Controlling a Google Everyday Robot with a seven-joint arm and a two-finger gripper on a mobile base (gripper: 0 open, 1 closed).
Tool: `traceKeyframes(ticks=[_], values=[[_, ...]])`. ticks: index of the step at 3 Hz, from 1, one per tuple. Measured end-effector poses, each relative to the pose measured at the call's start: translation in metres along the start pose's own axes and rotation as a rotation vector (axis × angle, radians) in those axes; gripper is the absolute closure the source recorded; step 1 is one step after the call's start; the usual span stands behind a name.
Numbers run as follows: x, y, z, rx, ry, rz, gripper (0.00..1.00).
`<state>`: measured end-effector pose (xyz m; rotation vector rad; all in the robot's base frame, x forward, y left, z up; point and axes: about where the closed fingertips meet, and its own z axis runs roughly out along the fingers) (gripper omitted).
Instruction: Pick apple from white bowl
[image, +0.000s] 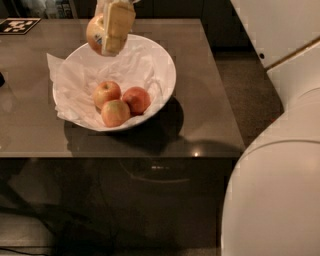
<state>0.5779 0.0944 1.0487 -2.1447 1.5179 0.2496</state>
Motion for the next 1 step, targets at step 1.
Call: traceKeyframes(ticks=[1], values=[[-0.0042, -0.0078, 0.0026, 0.025, -0.015, -0.002, 1.0]])
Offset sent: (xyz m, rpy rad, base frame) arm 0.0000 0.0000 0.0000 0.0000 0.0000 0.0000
